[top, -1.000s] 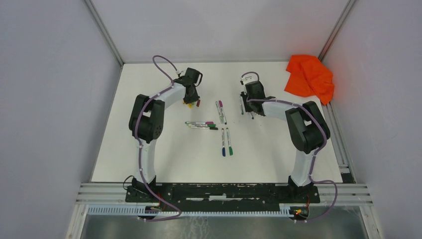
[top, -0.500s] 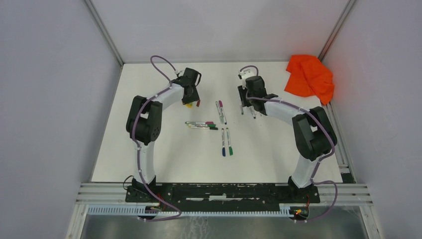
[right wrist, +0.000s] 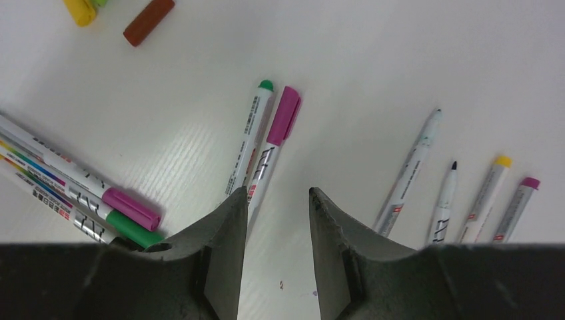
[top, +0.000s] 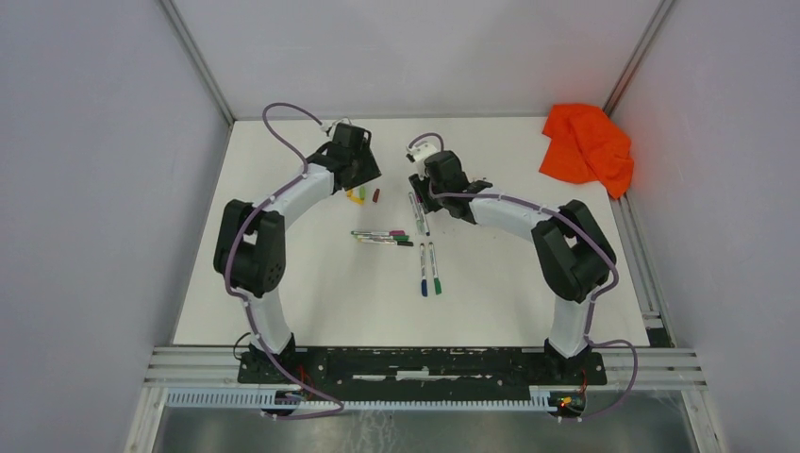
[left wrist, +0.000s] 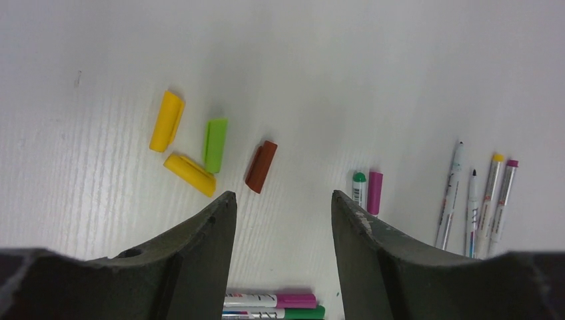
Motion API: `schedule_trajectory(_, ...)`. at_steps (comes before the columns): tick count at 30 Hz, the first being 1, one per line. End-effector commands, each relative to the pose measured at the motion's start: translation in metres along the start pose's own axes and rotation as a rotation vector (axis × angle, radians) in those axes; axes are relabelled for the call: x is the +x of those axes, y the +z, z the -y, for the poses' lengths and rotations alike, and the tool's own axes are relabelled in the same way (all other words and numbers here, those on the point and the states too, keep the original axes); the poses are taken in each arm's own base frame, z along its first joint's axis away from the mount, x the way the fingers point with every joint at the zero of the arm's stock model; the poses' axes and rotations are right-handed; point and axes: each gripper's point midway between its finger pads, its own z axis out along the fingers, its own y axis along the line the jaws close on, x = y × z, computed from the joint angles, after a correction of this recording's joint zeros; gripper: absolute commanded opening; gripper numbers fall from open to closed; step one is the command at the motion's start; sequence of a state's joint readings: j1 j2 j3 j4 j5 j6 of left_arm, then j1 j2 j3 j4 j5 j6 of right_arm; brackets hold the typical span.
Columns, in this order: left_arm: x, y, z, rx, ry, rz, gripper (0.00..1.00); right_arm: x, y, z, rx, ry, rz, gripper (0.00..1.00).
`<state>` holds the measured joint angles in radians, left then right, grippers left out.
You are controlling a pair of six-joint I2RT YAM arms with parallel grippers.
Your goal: Open the pen caps
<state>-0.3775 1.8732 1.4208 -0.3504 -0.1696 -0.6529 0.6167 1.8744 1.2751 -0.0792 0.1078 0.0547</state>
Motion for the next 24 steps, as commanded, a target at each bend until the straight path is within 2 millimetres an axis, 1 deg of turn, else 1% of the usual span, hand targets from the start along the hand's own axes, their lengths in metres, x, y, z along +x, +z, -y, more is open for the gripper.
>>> schedule_trajectory(1,-0.015,-0.019,0.022,0.105,-0.067,0.054,0.61,0.003,0.012,-0.009,-0.004,-0.003,-0.025,0.44)
schedule_trajectory(7,-0.012,-0.026,0.030,0.136,-0.074,0.057,0.61,0.015,0.021,-0.014,0.000,-0.006,-0.054,0.44)
schedule_trajectory(11,-0.012,-0.029,0.031,0.145,-0.078,0.063,0.61,0.022,0.025,-0.015,-0.001,-0.007,-0.070,0.44)
schedule_trajectory(24,-0.009,-0.028,0.031,0.148,-0.087,0.066,0.61,0.039,0.037,-0.016,0.004,-0.013,-0.112,0.43)
